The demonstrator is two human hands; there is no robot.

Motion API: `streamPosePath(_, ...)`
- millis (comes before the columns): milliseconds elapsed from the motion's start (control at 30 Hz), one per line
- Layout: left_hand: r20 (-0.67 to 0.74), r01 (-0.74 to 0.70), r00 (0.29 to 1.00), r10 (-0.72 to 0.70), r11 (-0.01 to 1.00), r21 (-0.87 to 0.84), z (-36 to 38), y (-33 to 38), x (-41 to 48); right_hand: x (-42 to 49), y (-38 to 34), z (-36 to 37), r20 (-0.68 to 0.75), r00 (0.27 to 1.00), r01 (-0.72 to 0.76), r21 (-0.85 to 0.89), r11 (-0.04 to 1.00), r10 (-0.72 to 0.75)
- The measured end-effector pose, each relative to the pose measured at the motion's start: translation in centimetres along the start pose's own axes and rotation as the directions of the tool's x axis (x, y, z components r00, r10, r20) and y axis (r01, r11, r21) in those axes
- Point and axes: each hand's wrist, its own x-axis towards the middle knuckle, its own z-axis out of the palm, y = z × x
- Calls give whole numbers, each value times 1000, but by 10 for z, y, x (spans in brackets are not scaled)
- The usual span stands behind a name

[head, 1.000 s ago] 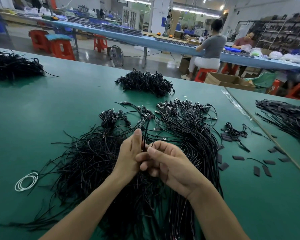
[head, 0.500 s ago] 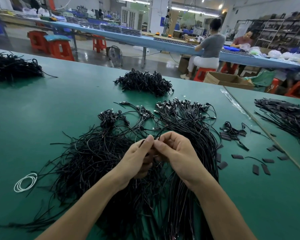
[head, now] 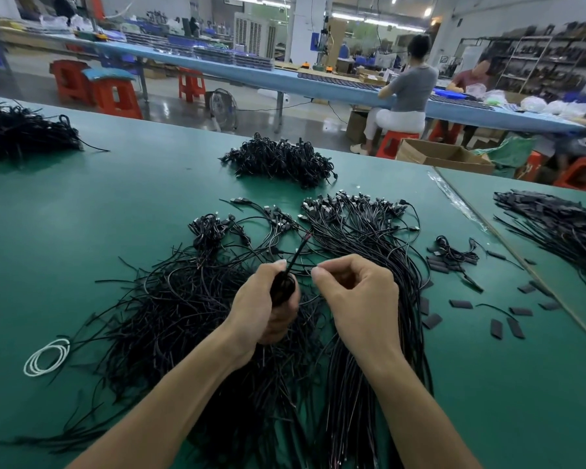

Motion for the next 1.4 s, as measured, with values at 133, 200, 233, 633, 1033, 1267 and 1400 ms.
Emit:
streamPosePath(133,41,-76,996,79,994,-79,1,-3,-4,3,-6,-1,-16,1000,-16,44,999,17)
streamPosePath(200,74,-134,987,139,988,-78,1,-4,-8,4,-5,-1,-13,995,-101,127,987,103)
streamPosePath(233,79,-160,983,164,986,-48,2,-5,-9,4,-5,0,2,989,-147,181,972,149)
streamPosePath(633,-59,-146,988,144,989,-38,0,-2,-3,-1,-19,-6,419,900,219,-195,956,-120)
streamPosePath(1033,-254,119,961,-106,992,34,0,-16,12,-15,-7,5,553,724,684,-495,536,-413)
streamPosePath(1267,80,500,866,-493,858,-117,-4,-10,6,-6,-13,-1,675,614,769,-395,503,-408)
streamPosePath(1400,228,573,817,-530,793,-207,-6,-10,6,-3,-13,-1,651,679,678,-377,631,-341)
